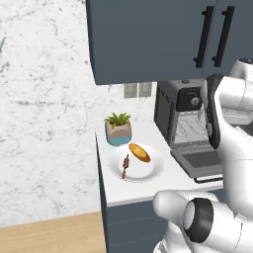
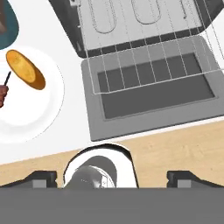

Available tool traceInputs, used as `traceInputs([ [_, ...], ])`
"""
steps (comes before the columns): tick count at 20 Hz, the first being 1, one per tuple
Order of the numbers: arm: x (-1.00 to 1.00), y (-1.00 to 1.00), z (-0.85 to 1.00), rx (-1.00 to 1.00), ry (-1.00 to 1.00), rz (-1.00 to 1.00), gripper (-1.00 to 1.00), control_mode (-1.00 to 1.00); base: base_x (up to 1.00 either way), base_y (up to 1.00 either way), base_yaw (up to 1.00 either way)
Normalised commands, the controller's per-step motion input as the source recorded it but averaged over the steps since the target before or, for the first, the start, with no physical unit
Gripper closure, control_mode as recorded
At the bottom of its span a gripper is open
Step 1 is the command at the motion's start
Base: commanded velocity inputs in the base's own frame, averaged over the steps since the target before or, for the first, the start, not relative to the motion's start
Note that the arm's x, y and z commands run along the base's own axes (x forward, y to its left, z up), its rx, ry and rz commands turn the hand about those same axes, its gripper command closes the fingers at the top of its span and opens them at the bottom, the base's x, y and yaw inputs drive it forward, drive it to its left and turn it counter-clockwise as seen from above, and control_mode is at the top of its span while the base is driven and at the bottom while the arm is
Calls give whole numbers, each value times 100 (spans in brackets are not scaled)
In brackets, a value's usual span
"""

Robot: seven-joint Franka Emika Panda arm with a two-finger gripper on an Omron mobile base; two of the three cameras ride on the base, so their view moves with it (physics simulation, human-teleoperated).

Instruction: Pick up the kebab skewer and baguette bread, and place them inside the toaster oven. Close the toaster oven door and start by setting the timer.

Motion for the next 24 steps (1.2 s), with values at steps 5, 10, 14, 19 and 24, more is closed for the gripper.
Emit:
traceInputs([
  [5,-43,100,-68,-3,7,28,-100,-100,0,0,0],
  [10,8,100,-48,0,6,39,-100,-100,0,0,0],
  [14,76,100,-31,0,12,26,-100,-100,0,0,0],
  [19,75,66,-21,0,11,16,-100,-100,0,0,0],
  [24,34,11,-18,-1,6,8,-100,-100,0,0,0],
])
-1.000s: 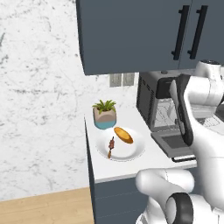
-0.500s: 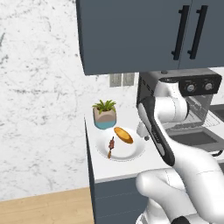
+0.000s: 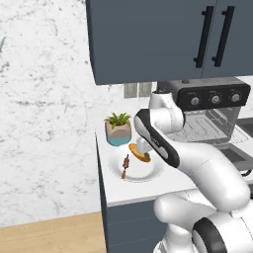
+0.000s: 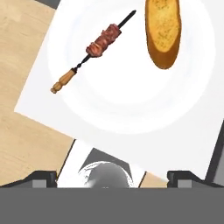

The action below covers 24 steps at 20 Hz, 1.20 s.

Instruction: Pick up the kebab skewer and baguette bread, and place them inside the toaster oven. Close the toaster oven door and start by setting the timer.

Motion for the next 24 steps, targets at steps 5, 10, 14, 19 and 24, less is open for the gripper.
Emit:
traceInputs([
  [5,67,5,-28,0,0,11,-100,-100,0,0,0],
  [10,32,14,-23,0,5,10,-100,-100,0,0,0],
  [14,16,4,-17,0,5,9,-100,-100,0,0,0],
  [19,25,1,-14,0,0,5,-100,-100,0,0,0],
  [24,53,-1,-17,0,0,1,-100,-100,0,0,0],
])
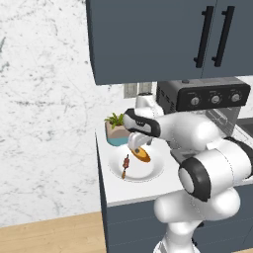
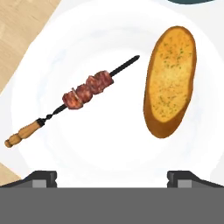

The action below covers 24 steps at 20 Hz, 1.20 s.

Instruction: Pick up the kebab skewer and baguette bread, and place them inside the toaster oven. Close the toaster oven door and start by setting the timer.

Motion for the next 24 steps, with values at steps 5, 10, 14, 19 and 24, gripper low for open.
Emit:
traceInputs([
  [5,63,0,-31,0,0,0,-100,-100,0,0,0],
  [10,48,0,-49,0,0,0,-100,-100,0,0,0],
  [14,19,0,-40,0,0,0,-100,-100,0,0,0],
  [19,2,0,-25,0,0,0,-100,-100,0,0,0],
  [24,0,0,-7,0,-1,0,-100,-100,0,0,0],
])
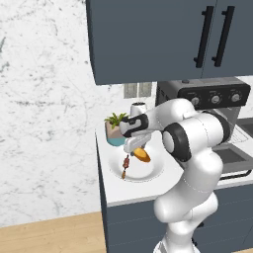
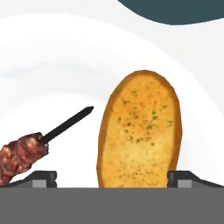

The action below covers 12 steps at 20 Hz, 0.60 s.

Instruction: Pick up the kebab skewer and baguette bread, and place them inside the toaster oven. Close the toaster oven door and start by setting the timer.

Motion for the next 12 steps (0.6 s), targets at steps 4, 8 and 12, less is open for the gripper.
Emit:
traceInputs([
  [4,-4,-5,0,0,-8,0,-100,-100,0,0,0],
  [8,-1,-6,0,0,-3,0,-100,-100,0,0,0],
  [12,0,-2,-7,0,0,0,-100,-100,0,0,0],
])
